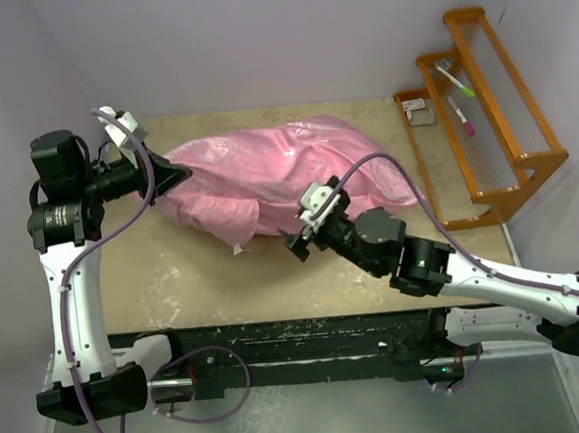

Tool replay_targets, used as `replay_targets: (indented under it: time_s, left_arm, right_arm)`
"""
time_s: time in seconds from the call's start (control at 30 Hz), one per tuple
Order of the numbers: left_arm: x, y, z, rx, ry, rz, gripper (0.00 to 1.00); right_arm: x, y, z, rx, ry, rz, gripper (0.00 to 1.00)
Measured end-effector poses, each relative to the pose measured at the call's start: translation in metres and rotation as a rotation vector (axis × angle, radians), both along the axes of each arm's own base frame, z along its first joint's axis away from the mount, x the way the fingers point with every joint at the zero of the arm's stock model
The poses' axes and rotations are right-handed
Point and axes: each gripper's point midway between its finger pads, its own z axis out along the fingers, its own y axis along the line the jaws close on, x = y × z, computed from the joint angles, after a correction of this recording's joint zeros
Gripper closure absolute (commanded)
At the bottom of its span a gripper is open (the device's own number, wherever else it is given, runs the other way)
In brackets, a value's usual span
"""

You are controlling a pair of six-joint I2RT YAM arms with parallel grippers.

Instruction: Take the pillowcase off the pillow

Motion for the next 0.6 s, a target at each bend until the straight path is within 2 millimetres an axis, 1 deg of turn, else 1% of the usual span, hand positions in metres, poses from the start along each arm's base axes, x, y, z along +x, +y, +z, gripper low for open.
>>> replay_targets:
  time_s: [0.07, 0.13, 0.23, 0.3, 0.37, 0.43, 0.53, 0.6]
  left_arm:
    - [0.003, 0.002, 0.006, 0.009, -0.016, 0.017, 1.00]
    - [0.005, 0.004, 0.015, 0.022, -0.041, 0.033, 1.00]
    - [0.003, 0.006, 0.030, 0.047, -0.081, 0.047, 1.00]
    - [0.001, 0.006, 0.041, 0.060, -0.099, 0.047, 1.00]
    - [0.000, 0.006, 0.051, 0.072, -0.119, 0.043, 1.00]
    - [-0.002, 0.006, 0.057, 0.084, -0.132, 0.038, 1.00]
    - [-0.007, 0.006, 0.059, 0.094, -0.131, 0.034, 1.00]
    - [-0.009, 0.006, 0.058, 0.094, -0.124, 0.030, 1.00]
  right_arm:
    - [-0.002, 0.011, -0.012, -0.087, -0.032, 0.038, 0.00]
    - [0.002, 0.019, -0.031, -0.189, -0.052, 0.055, 0.00]
    - [0.011, 0.027, -0.060, -0.348, -0.083, 0.069, 0.00]
    - [0.020, 0.033, -0.069, -0.423, -0.106, 0.072, 0.00]
    - [0.032, 0.039, -0.067, -0.461, -0.133, 0.063, 0.00]
    - [0.048, 0.040, -0.058, -0.473, -0.167, 0.037, 0.00]
    - [0.065, 0.042, -0.037, -0.456, -0.215, 0.005, 0.00]
    - [0.071, 0.048, -0.026, -0.439, -0.239, 0.004, 0.00]
